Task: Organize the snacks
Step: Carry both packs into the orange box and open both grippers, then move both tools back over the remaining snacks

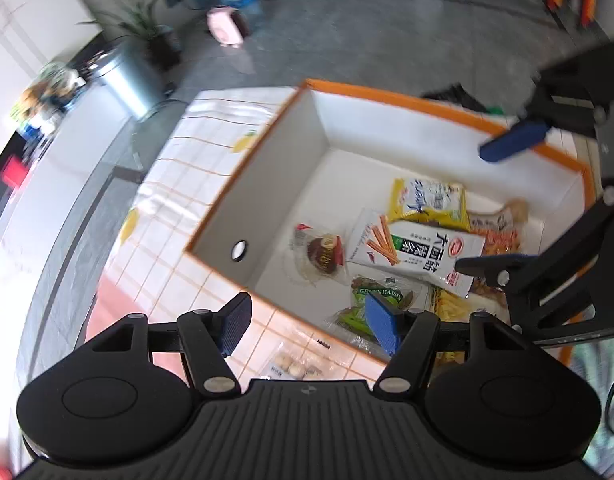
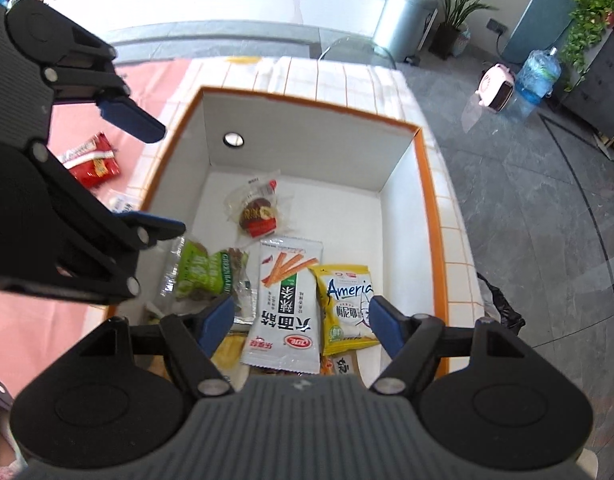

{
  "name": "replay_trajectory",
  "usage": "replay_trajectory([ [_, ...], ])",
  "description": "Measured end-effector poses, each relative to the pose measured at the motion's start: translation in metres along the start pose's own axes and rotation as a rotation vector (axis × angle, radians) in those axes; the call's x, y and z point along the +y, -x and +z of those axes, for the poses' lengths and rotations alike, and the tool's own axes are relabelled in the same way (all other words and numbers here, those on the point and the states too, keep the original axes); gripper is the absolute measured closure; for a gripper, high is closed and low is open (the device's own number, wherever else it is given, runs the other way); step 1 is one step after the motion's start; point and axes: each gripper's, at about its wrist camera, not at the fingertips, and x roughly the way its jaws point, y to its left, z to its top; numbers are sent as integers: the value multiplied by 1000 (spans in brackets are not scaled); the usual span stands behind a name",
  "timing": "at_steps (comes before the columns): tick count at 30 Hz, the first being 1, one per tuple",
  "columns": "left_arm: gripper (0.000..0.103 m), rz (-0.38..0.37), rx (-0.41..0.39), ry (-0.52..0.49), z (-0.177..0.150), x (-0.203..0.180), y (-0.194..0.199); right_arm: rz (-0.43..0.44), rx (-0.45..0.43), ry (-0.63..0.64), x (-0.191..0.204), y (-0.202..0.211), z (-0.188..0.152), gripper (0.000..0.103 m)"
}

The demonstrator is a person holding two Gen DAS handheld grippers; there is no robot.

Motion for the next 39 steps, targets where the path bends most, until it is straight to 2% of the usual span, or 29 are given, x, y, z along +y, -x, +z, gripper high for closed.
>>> replay_trajectory([
  [3,27,-3,-33,75,-11,6,18,-1,-35,-16,4,16,-1,31],
  [9,27,48,-72,239,-45,13,57,43,-114,-85,17,40,-13,32],
  [12,27,66,-105,346,-70,21,82,82,-163,-119,28,52,-17,33],
  [16,26,131,-150,453,-109,27,110,155,-242,-183,49,64,-24,37],
  [21,27,184,-166,585,-162,26,129,215,-314,-227,85,68,-42,44],
  [23,27,222,-162,636,-184,26,134,239,-308,-237,102,62,-50,48],
  [26,27,277,-158,675,-213,31,141,289,-285,-272,124,51,-55,49],
  [32,26,277,-109,646,-247,51,146,340,-216,-338,163,27,-53,49],
  [39,26,272,-67,631,-273,77,118,359,-115,-351,199,-13,-43,49],
])
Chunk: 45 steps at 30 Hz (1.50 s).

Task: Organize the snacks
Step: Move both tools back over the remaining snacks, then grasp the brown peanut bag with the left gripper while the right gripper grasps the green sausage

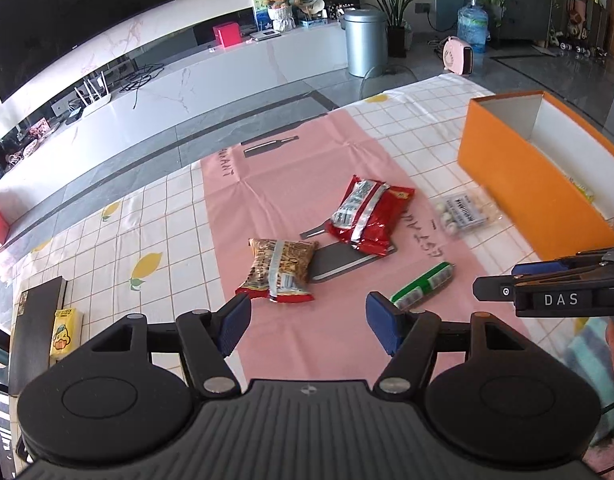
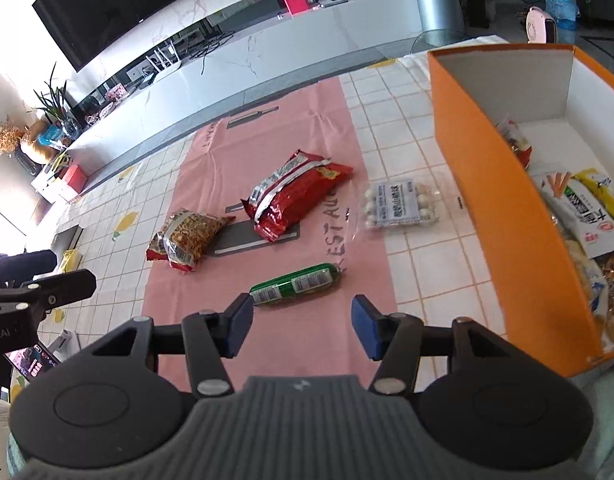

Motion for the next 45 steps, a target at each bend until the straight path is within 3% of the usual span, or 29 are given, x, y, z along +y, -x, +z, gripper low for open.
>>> replay_trajectory([
  [16,25,-65,73,-4,16,39,-87,-61,118,-140,10,-90,17,58],
  [21,20,-103,104,14,20,46,-111,-77,107,-116,15,-101,24,60],
  [30,20,-93,140,42,21,48,-145,-114,92,-2,32,-115,30,66],
  [35,20,-61,153,11,18,41,-156,-115,83,59,38,-116,26,70],
  [37,22,-43,153,3,17,39,-159,-112,80,67,37,-115,26,71],
  [45,54,-48,157,35,17,39,-156,-100,98,78,34,-114,27,76],
])
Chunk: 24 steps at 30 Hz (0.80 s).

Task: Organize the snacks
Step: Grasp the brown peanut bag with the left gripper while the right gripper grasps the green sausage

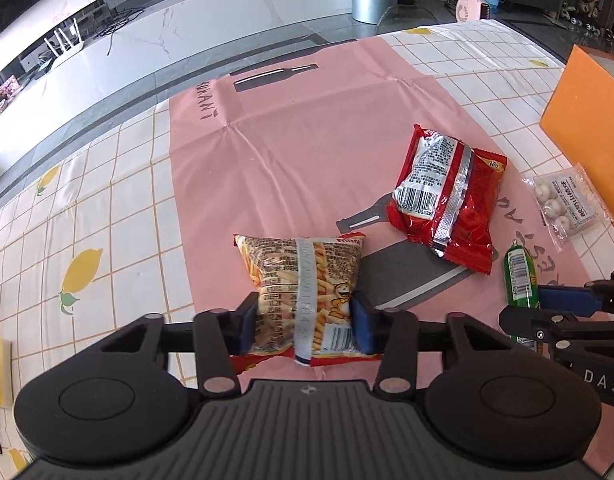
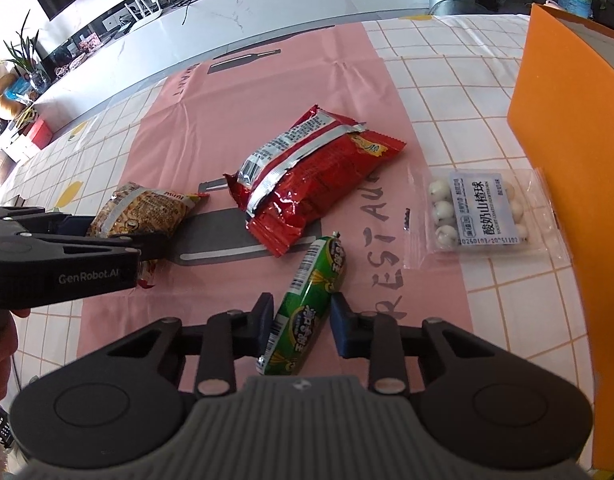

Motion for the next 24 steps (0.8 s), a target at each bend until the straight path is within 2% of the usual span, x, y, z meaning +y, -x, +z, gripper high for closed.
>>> replay_trajectory([
  [9,58,-25,-23,29,-4,-17,38,27,24,-25,-15,17,-10,78],
  [24,58,-74,-100,125,-11,-86,133,127,-93,35,-44,116,-23,78],
])
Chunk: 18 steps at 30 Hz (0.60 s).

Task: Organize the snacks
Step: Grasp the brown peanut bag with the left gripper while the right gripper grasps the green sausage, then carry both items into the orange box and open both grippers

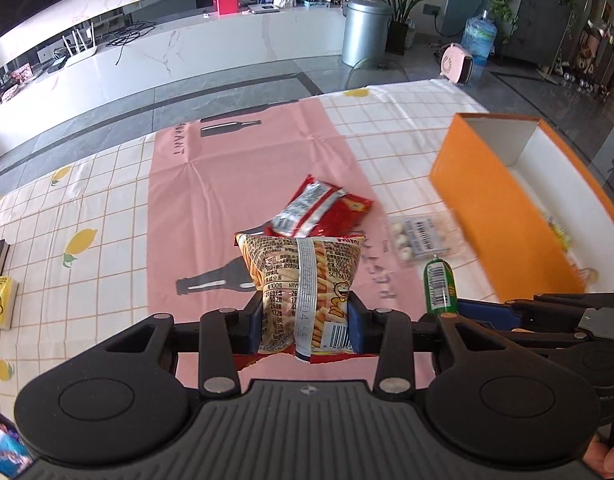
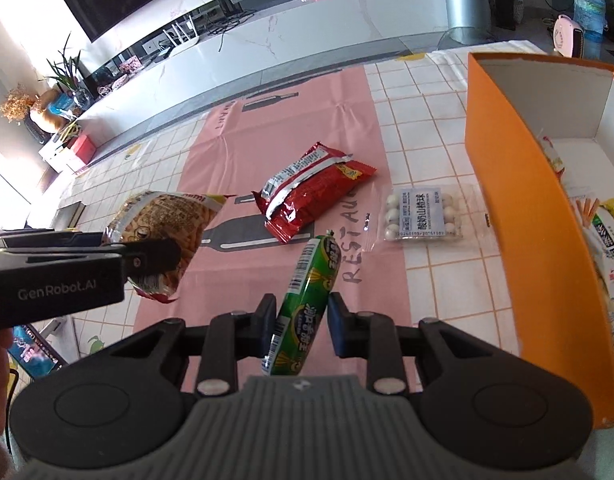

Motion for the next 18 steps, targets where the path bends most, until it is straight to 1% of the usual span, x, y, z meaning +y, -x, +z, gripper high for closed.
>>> replay_trajectory([
  [6,58,-50,-41,25,2,-37,22,-16,-47,53,-20,47,5,78],
  [9,58,-62,-56,2,4,-61,26,-22,-58,59,-38,67,8,78],
  [12,58,-92,-63,-16,9,-82,28,-33,-73,63,-58,85,12,79],
  [18,58,-148,-79,-75,29,-128,29,-98,-86,106,-95,113,25,79],
])
